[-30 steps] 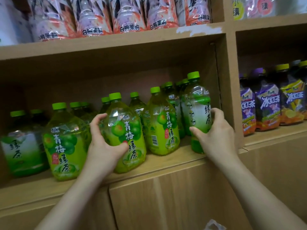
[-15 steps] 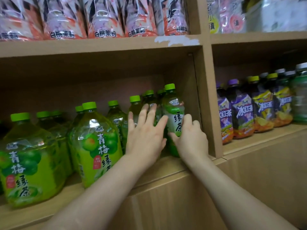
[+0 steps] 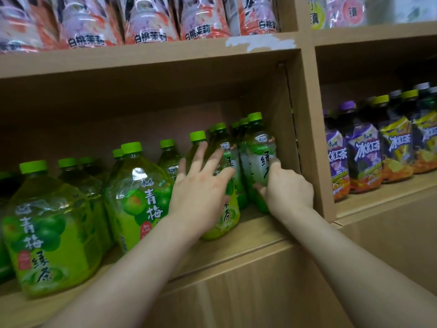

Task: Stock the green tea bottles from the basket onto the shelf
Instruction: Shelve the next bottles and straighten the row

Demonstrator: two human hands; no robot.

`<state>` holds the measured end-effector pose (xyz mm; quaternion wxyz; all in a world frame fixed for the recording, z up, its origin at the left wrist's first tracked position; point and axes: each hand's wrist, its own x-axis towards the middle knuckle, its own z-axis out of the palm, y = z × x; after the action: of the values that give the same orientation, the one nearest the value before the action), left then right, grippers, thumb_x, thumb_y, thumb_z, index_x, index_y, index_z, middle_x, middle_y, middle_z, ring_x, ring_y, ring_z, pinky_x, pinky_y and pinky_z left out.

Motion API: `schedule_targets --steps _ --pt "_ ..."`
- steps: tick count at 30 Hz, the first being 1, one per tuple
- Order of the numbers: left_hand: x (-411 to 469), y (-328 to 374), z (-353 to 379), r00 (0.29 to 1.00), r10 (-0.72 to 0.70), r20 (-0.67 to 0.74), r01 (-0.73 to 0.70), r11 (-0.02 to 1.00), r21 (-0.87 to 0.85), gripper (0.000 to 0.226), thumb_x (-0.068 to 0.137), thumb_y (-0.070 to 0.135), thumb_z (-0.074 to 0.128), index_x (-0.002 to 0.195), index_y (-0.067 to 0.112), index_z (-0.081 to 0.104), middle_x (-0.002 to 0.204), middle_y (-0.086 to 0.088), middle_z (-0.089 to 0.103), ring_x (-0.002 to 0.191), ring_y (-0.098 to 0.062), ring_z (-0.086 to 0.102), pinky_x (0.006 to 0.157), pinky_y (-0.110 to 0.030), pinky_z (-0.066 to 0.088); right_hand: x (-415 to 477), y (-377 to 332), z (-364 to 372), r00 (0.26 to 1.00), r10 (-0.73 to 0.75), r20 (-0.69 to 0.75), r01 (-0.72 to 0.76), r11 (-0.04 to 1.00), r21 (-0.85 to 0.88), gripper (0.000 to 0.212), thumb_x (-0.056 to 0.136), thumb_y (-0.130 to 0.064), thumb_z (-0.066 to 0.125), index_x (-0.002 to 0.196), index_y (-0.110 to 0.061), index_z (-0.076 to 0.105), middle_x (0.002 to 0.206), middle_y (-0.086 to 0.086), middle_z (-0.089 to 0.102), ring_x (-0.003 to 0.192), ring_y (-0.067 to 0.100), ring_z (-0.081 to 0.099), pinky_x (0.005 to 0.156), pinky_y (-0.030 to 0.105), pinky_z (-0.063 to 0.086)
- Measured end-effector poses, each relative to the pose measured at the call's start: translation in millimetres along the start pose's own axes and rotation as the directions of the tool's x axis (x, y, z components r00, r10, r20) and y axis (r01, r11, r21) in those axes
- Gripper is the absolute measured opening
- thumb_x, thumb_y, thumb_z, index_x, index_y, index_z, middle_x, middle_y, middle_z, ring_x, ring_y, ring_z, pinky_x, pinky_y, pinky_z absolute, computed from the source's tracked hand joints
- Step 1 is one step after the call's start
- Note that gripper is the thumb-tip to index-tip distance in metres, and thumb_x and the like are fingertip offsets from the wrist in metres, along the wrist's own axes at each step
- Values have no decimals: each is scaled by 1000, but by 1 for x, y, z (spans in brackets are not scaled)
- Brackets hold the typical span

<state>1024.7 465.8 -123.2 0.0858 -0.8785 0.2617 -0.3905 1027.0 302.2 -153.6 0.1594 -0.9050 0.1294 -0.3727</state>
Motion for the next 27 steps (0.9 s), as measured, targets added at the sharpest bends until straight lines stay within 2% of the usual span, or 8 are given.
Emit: schedule_targets --steps 3,5,7,9,12,17,22,27 --pt "-22 -7 -16 979 -29 -200 36 999 31 61 83 40 64 138 32 40 154 -7 30 143 -28 22 111 -56 19 -18 -4 -15 995 -55 -78 58 998 31 41 91 -53 50 108 -16 43 96 6 62 87 32 62 61 35 44" --pt "-48 -20 -24 911 -143 -388 145 989 -25 62 76 36 71 133 26 49 145 -10 42 135 -31 35 107 -55 26 -32 -13 -22 980 -150 -134 177 960 215 39 89 -53 53 105 -20 42 93 -1 58 83 26 60 67 36 49" --pt "-72 -39 -30 859 -312 -405 294 950 -108 75 72 43 71 138 25 41 148 -12 35 136 -33 30 106 -54 28 -35 -28 -25 986 -157 57 99 822 560 67 79 -56 65 129 -22 36 118 -2 56 109 23 57 91 39 49" --pt "-87 -55 -28 856 -462 -233 410 880 -239 93 70 51 72 145 31 22 154 -11 24 140 -32 24 109 -51 28 -33 -42 -19 934 -209 290 -62 703 708 110 70 -56 74 151 -31 4 153 2 34 135 23 42 110 40 34" --pt "-98 -70 -21 873 -483 -70 421 817 -393 107 65 53 76 145 46 5 154 -2 24 135 -27 36 103 -43 38 -37 -63 2 923 -251 290 1 757 653 130 63 -53 81 146 -44 -19 157 7 26 122 23 52 109 40 37" --pt "-101 -83 -21 899 -429 -85 377 859 -345 107 64 59 74 144 46 4 148 1 33 127 -27 45 100 -42 43 -41 -77 17 985 -86 152 3 878 479 128 61 -52 82 151 -31 -8 137 16 35 120 36 47 98 42 44" --pt "-105 -98 -25 923 -377 -82 356 914 -194 107 66 70 62 146 38 -1 150 3 35 136 -17 35 115 -47 10 -59 -92 10 995 -67 80 40 952 304 124 63 -60 75 149 -26 -7 131 12 32 119 31 42 79 38 44" --pt "-122 -120 -26 945 -300 -127 313 944 101 94 72 71 54 148 33 14 152 2 33 143 -19 22 109 -62 11 -74 -115 13 995 -97 0 96 983 159 125 65 -73 65 149 -17 -9 128 12 34 114 28 45 69 35 42"
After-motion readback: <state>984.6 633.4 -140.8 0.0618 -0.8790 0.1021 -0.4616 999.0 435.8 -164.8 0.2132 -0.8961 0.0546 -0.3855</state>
